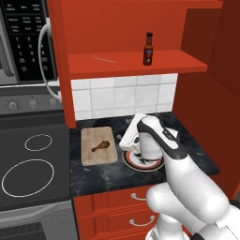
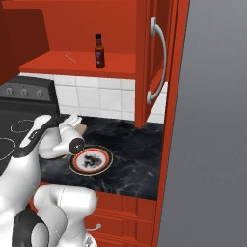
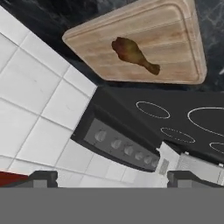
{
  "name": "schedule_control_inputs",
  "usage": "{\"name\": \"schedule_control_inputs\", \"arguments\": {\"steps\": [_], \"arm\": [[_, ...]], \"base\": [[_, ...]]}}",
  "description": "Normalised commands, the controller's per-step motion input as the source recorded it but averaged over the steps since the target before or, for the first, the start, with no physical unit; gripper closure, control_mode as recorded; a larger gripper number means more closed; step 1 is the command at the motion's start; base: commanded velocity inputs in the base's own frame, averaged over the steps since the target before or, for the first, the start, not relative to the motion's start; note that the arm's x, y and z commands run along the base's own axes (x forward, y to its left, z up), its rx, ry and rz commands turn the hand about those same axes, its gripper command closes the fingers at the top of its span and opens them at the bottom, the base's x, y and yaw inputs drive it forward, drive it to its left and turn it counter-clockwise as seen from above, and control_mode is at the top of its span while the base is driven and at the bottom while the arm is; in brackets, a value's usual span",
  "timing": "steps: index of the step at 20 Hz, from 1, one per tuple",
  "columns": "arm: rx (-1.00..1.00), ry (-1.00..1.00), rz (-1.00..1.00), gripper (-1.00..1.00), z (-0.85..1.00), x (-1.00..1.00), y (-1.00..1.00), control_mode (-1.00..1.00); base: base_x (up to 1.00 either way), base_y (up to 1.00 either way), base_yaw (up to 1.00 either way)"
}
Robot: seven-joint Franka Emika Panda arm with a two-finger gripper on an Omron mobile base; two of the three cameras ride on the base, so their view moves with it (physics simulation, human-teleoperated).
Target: Pick the chicken drumstick from the plate and place it on the cutting board. Then pick the condiment bottle from the cabinet and place it next to the cutting board.
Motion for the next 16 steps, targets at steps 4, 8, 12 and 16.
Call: {"name": "schedule_control_inputs", "arguments": {"steps": [4, 8, 12, 16], "arm": [[0.17, 0.0, 0.0, -1.0, 0.0, 0.0, -0.24, -1.0], [0.1, 0.0, 0.0, -1.0, 0.0, 0.0, -0.1, -1.0], [0.08, 0.0, 0.0, -1.0, 0.0, 0.0, -0.13, -1.0], [0.08, 0.0, 0.0, -1.0, 0.0, 0.0, -0.09, -1.0]], "base": [[0.0, 0.0, 0.0], [0.0, 0.0, 0.0], [0.0, 0.0, 0.0], [0.0, 0.0, 0.0]]}}
